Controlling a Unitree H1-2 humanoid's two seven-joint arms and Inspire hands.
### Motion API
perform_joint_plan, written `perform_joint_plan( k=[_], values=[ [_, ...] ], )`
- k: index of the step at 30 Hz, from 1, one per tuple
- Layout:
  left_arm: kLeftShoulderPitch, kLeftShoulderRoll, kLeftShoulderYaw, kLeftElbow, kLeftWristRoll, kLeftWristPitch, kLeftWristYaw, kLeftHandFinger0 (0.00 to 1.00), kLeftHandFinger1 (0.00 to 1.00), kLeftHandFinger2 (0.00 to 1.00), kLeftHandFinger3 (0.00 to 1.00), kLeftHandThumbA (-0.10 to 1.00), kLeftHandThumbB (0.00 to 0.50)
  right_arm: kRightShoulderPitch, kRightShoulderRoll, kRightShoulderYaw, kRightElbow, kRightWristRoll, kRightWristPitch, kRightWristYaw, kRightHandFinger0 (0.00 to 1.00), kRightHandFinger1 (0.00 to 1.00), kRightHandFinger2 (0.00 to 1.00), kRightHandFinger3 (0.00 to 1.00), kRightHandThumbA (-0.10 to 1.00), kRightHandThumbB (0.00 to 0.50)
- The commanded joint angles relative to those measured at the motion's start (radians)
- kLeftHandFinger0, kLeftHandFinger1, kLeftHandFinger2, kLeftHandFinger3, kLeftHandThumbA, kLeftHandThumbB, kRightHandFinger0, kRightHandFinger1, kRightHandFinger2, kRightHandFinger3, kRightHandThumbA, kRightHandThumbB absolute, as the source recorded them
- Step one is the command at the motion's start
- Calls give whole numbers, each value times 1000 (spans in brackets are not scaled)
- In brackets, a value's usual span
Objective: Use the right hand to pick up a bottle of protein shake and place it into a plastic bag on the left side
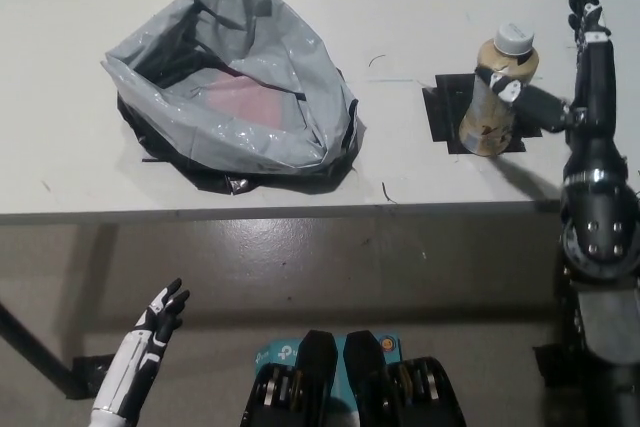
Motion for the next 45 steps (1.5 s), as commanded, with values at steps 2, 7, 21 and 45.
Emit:
perform_joint_plan(
  k=[2,7,21,45],
  values=[
    [-6,7,3,-15,12,-45,-1,1000,1000,1000,1000,1000,251,-124,-42,-28,96,25,32,-42,1000,1000,1000,1000,1000,383],
    [-7,8,4,-10,-12,-56,-16,1000,1000,1000,1000,1000,241,-158,-61,-35,190,46,-7,-44,1000,1000,1000,1000,1000,404],
    [-17,11,4,-21,-10,-51,-30,1000,1000,1000,1000,1000,249,-153,-58,-14,319,236,-102,199,1000,1000,1000,1000,955,500],
    [-27,12,6,-19,-27,-45,-39,1000,1000,1000,1000,1000,253,-145,-47,-32,317,351,-97,267,1000,1000,1000,1000,878,490]
  ],
)
